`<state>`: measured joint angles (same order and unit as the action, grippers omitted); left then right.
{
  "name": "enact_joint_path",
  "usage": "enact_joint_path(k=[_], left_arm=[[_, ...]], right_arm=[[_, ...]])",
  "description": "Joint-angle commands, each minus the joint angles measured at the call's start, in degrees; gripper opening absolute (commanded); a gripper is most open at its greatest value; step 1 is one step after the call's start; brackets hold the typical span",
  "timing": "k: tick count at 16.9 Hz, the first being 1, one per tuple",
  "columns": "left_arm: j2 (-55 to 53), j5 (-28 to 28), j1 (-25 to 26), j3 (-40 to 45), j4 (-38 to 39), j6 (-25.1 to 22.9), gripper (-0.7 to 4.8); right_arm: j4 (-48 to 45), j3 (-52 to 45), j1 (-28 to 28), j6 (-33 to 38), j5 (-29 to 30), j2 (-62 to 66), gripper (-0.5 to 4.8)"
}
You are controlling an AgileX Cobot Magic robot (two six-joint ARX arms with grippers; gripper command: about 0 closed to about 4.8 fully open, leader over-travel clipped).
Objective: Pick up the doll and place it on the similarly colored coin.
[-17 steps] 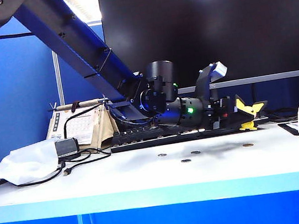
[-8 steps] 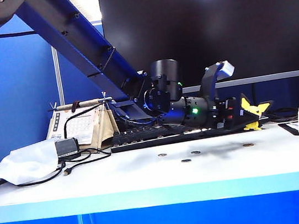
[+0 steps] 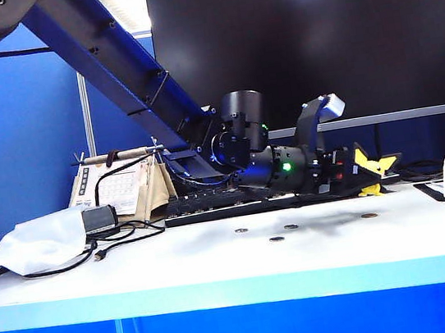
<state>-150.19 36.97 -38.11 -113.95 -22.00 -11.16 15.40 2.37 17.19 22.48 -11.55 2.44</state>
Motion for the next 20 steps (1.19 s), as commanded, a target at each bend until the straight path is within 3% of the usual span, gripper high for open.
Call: enact_joint_path(k=[1, 3, 5, 15, 16, 17, 20], left_arm=[[0.3, 0.3, 0.0, -0.4, -0.8, -0.4, 1.26], [0.3, 0.3, 0.0, -0.4, -0.7, -0.4, 1.49], [0.3, 0.3, 0.0, -0.4, -0.7, 0.5, 2.2], [0.6, 0.3, 0.0, -0.4, -0.4, 1.3, 2.2], [1.9, 0.3, 0.4, -0.3, -0.4, 3.4, 3.16], [3.2, 0.3, 0.4, -0.3, -0.3, 5.0, 3.52], [8.5, 1.0, 0.9, -0.3, 1.2, 8.0, 3.49]], right_arm=[[0.6, -0.1, 0.1, 0.0, -0.2, 0.0, 2.32], [0.6, -0.1, 0.1, 0.0, -0.2, 0.0, 2.32], [0.6, -0.1, 0.1, 0.0, -0.2, 0.0, 2.32], [0.6, -0.1, 0.1, 0.0, -0.2, 0.0, 2.32], [0.6, -0.1, 0.1, 0.0, -0.2, 0.0, 2.32], [0.6, -0.1, 0.1, 0.0, -0.2, 0.0, 2.32], [0.6, -0.1, 0.1, 0.0, -0.2, 0.0, 2.32]])
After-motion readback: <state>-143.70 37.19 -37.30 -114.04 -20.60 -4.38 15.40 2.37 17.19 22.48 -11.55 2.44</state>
